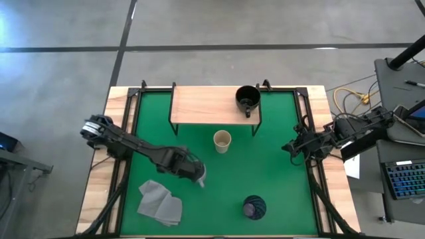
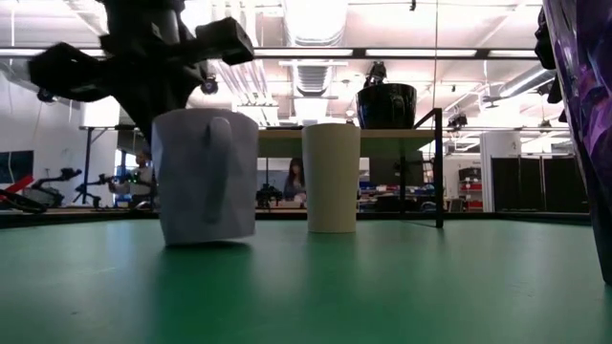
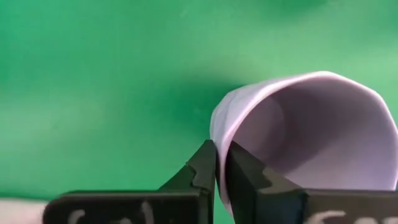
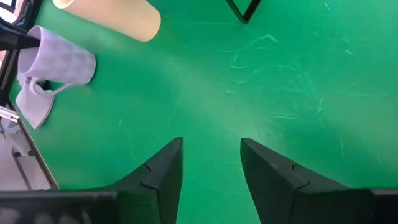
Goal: Stack small to large cups/mugs on shelf
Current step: Put the purple mug on the shelf
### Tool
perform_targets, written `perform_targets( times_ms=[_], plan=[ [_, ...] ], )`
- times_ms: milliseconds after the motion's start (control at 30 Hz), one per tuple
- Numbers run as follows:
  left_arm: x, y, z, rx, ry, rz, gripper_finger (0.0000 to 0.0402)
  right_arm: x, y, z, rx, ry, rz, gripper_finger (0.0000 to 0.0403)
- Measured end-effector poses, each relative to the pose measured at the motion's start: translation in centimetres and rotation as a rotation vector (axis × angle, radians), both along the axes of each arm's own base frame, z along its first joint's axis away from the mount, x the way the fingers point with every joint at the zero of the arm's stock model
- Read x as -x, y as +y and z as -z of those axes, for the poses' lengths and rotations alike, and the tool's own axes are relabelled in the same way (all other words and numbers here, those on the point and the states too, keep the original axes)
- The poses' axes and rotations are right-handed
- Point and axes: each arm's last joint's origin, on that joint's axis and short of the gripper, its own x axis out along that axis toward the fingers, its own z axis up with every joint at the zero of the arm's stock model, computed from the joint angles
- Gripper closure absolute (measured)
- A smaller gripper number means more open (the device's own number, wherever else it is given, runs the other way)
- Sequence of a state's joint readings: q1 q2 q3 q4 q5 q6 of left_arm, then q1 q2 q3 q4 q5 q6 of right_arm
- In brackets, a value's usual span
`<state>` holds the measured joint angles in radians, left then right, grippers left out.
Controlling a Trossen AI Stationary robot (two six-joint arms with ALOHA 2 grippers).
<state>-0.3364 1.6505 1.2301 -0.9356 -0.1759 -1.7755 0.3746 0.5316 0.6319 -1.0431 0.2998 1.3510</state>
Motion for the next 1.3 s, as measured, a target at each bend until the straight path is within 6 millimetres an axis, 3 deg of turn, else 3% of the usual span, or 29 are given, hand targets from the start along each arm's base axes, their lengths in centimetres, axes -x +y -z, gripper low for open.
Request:
perform_targets(
  times_ms=[400, 467, 667, 800, 900, 1100, 1300],
  plan=[
    [-1.1, 3.1, -0.8, -0.074, 0.019, 0.193, 0.0400, 0.0, -0.1, 0.0, -0.002, -0.004, 0.028, 0.0255],
    [-1.4, 3.3, -2.7, -0.076, -0.021, 0.224, 0.0400, 0.0, -0.1, 0.0, -0.006, -0.002, 0.035, 0.0256],
    [-0.4, 5.4, -11.0, -0.159, -0.058, 0.298, 0.0401, 0.3, -0.2, 0.2, 0.005, 0.027, 0.040, 0.0259],
    [0.4, 8.0, -14.6, -0.249, -0.031, 0.308, 0.0401, 0.2, -0.2, 0.2, 0.016, 0.019, 0.050, 0.0257],
    [0.2, 10.4, -16.2, -0.288, -0.044, 0.326, 0.0401, 0.2, -0.2, 0.1, 0.023, 0.013, 0.057, 0.0257],
    [-0.5, 16.2, -17.9, -0.340, -0.056, 0.344, 0.0401, 0.1, -0.2, 0.1, 0.016, 0.001, 0.075, 0.0257],
    [-2.0, 22.0, -18.4, -0.335, -0.075, 0.369, 0.0401, 0.0, -0.2, 0.1, 0.021, 0.004, 0.095, 0.0257]
  ],
)
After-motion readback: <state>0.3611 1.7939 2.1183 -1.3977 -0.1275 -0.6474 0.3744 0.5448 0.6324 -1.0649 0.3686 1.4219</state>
